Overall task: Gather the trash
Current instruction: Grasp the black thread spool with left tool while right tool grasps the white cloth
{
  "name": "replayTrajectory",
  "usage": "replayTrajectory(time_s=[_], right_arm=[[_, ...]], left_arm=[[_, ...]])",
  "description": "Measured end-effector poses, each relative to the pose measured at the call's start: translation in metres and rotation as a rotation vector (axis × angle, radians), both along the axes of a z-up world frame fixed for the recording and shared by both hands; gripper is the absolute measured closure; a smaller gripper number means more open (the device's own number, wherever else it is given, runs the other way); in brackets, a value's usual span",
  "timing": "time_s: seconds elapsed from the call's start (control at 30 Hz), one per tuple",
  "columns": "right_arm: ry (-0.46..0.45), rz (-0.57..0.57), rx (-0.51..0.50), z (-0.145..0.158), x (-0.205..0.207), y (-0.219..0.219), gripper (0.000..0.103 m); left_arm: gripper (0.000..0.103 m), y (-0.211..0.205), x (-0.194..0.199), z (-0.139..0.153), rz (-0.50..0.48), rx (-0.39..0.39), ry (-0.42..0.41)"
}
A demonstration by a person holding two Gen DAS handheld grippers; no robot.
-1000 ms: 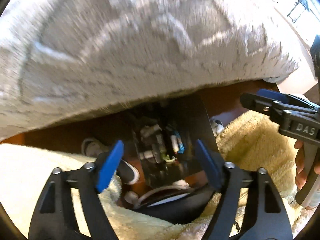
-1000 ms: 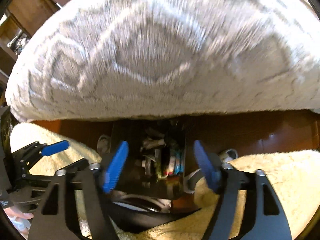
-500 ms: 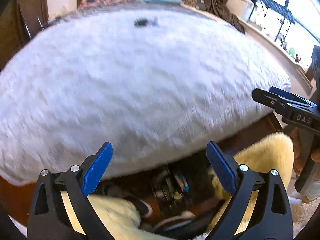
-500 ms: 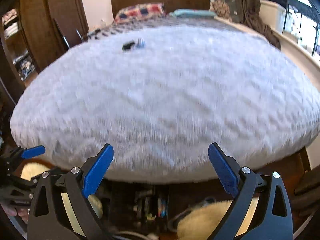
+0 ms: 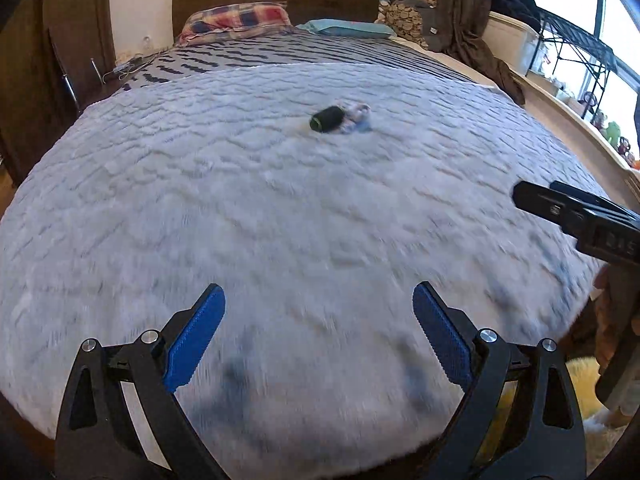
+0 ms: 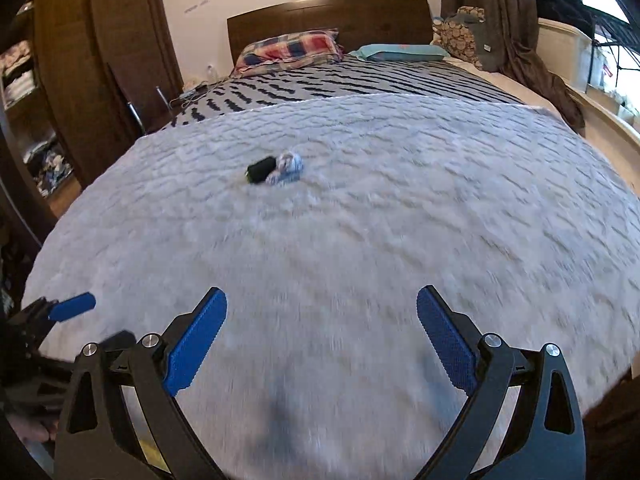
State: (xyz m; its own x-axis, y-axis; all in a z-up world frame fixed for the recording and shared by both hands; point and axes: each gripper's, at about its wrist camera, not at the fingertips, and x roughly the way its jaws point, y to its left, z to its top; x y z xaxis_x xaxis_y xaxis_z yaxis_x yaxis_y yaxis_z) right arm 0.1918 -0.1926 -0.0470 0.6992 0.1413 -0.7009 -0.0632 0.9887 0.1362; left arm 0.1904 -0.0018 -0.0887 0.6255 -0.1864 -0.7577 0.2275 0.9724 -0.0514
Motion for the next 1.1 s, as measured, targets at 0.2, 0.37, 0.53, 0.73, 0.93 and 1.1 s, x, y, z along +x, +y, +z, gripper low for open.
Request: replayTrajectory(time_s=[0.2, 0.37, 0.53, 0.73, 0.93, 1.1], right_arm=[[0.001, 0.0, 0.014, -0.017, 0.071, 0.015, 0.007], [-0.007, 0.008, 0.023, -0.027, 0.118, 0.031, 0.007], [0.009, 0.033, 0.035, -0.037, 0.159, 0.046, 0.019], [0.069, 0.063, 0.067, -0.052, 0.194, 0.057, 0.039], [0.108, 0.08, 0.079, -0.061, 0.201, 0.053, 0.075], [0.057, 0.035, 0.037, -0.044, 0.189, 0.032, 0.077]], left_arm=[[0.013, 0.005, 0.05, -0.007, 0.036, 0.014, 0.003], [0.013, 0.008, 0.089, -0.018, 0.052, 0.032, 0.024], [0.013, 0.008, 0.115, -0.024, 0.055, 0.031, 0.028], [0.013, 0.004, 0.134, -0.024, 0.049, 0.027, 0.018], [0.013, -0.007, 0.152, -0.022, 0.035, 0.032, 0.007], [0.014, -0.028, 0.174, -0.024, 0.001, 0.044, -0.003]])
